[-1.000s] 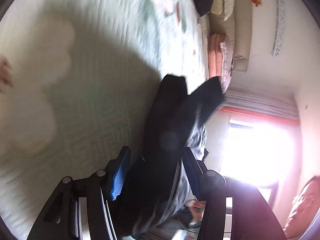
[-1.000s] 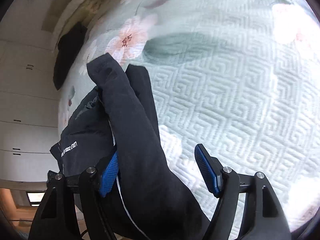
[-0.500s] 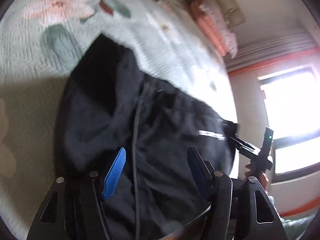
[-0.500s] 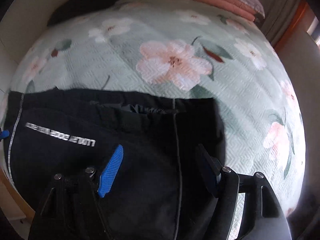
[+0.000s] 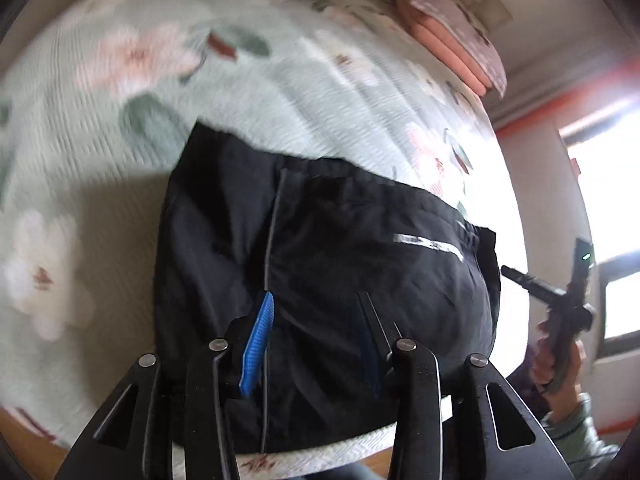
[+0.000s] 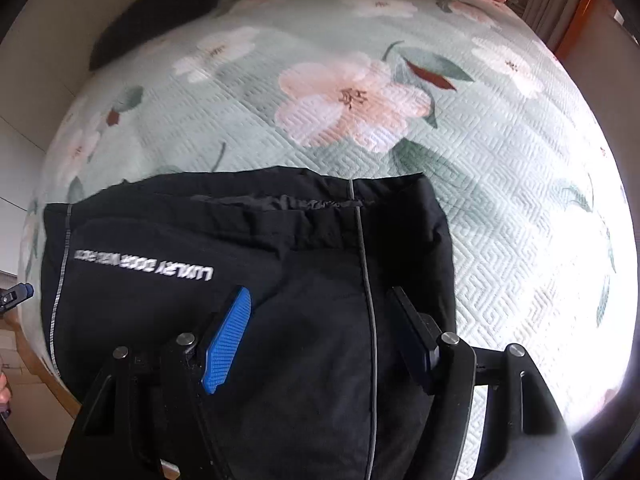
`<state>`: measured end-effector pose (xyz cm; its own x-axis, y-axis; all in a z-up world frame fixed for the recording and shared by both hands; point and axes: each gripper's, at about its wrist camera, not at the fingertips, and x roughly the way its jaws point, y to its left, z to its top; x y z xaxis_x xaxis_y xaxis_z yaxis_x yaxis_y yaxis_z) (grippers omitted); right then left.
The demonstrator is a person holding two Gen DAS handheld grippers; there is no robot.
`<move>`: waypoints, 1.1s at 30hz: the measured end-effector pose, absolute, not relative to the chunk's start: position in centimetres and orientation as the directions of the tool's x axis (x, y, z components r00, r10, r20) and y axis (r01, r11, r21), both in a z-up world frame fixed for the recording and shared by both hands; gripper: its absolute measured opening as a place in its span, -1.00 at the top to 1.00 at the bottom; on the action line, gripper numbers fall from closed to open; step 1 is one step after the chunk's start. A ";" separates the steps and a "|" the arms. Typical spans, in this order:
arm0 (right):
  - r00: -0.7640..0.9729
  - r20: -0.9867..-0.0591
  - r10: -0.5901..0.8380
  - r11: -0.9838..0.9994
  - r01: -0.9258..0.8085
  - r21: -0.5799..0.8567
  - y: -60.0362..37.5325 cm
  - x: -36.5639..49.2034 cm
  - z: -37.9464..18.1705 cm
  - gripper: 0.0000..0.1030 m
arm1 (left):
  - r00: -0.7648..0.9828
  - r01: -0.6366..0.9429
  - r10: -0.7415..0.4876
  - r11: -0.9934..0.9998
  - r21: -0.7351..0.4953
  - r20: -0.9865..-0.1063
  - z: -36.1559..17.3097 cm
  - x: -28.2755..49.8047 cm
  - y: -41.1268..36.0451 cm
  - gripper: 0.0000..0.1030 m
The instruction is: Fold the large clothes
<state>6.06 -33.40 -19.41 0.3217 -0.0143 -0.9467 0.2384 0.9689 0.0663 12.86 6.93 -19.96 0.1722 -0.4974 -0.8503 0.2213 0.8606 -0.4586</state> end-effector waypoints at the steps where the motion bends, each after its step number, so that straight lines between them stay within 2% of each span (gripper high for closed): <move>1: 0.338 -0.941 -0.014 0.968 0.242 0.072 -33.1 4.9 -17.5 -0.43 | 0.195 0.248 -0.481 0.868 -0.431 -0.855 -17.8 12.0 6.8 0.12; 6: 0.373 -0.928 -0.027 0.962 0.262 0.077 -30.7 0.5 -8.7 -0.52 | 0.291 0.298 -0.399 0.902 -0.314 -0.870 -7.9 8.1 6.0 -0.09; 10: 0.380 -0.925 -0.028 0.946 0.310 0.098 -28.4 -1.5 -3.4 -0.54 | 0.374 0.342 -0.304 0.923 -0.175 -0.876 -1.7 5.0 3.3 -0.11; 12: 0.390 -0.920 -0.026 0.938 0.328 0.113 -27.4 -2.5 -1.0 -0.54 | 0.392 0.332 -0.301 0.928 -0.171 -0.869 1.1 3.5 2.4 -0.25; 14: 0.400 -0.916 -0.020 0.930 0.343 0.130 -26.3 -3.9 1.2 -0.54 | 0.393 0.327 -0.327 0.923 -0.202 -0.860 3.8 2.0 1.8 -0.26; 20: 0.452 -0.883 -0.126 0.950 0.311 0.023 -22.3 -7.3 8.0 -0.54 | 0.478 0.315 -0.249 0.944 -0.101 -0.842 8.8 -1.8 0.2 -0.34; 23: 0.481 -0.862 -0.159 0.955 0.297 -0.011 -20.9 -8.2 10.7 -0.60 | 0.499 0.310 -0.244 0.946 -0.092 -0.831 10.6 -2.5 0.3 -0.35; 33: 0.543 -0.819 -0.184 0.963 0.267 -0.040 -19.0 -8.8 15.3 -0.69 | 0.558 0.318 -0.242 0.946 -0.065 -0.794 15.0 -3.4 0.8 -0.36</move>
<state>-8.75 -18.98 15.34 0.5431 -0.1842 -0.8192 0.2665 0.9630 -0.0398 -3.42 0.78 15.00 0.5578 -0.2422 -0.7938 0.3179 0.9459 -0.0653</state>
